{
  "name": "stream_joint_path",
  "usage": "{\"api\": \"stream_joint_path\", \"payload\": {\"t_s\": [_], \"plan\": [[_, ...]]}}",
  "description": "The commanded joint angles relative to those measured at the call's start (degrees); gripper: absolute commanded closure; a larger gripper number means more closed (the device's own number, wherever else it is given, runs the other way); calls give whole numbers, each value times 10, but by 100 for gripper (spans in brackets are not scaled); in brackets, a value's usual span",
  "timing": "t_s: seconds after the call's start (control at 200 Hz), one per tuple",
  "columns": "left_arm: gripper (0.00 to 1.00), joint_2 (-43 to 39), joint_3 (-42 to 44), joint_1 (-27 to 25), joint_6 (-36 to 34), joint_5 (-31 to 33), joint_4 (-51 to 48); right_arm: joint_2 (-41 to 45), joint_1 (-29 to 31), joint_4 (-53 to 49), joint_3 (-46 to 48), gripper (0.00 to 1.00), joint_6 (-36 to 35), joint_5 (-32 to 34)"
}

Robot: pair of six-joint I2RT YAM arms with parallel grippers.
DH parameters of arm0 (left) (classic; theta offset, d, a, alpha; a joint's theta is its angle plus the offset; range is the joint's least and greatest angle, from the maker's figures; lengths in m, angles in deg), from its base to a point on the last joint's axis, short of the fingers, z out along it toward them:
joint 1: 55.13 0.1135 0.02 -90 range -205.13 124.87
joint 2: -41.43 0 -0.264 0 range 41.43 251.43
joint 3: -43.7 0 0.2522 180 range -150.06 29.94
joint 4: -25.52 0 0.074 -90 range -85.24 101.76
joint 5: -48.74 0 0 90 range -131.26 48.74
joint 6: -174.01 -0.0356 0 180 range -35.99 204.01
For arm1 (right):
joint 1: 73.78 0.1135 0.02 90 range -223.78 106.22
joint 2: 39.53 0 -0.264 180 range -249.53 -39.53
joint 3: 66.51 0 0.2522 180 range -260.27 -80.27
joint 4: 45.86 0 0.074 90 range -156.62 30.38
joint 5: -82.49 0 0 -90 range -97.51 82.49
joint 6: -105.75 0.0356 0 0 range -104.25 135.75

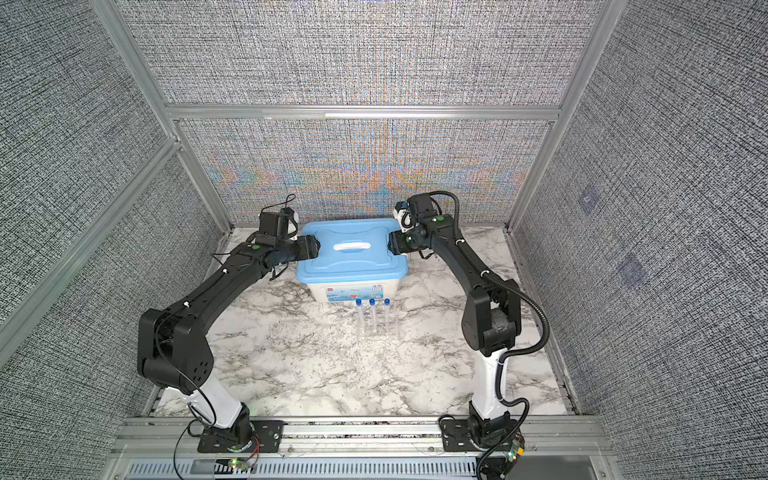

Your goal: Organize the chemistry lab equipment

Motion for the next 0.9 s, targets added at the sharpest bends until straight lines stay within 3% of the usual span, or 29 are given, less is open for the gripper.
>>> {"api": "stream_joint_path", "payload": {"t_s": [0.0, 0.15, 0.245, 0.33, 0.395, 0.6, 0.74, 0.895], "plan": [[18, -17, -4, 5, 9, 23, 7, 12, -1, -4, -1, 32, 14, 9], [13, -49, -4, 11, 12, 51, 5, 37, -6, 17, 12, 27, 29, 21], [10, -78, 1, 11, 17, 78, 2, 61, -9, 27, 15, 1, 44, 27], [2, -113, 17, 11, 15, 98, 5, 97, -9, 50, 35, 1, 56, 42], [1, -145, 43, 11, 19, 130, 12, 138, -9, 88, 78, 1, 64, 69], [1, -244, 146, 11, 48, 254, 5, 333, -14, 303, 332, 1, 68, 176], [1, -336, 278, 11, 42, 295, 88, 440, -24, 438, 498, 1, 19, 258], [1, -406, 402, 11, -7, 337, 173, 521, -41, 502, 647, 1, 23, 303]]}}
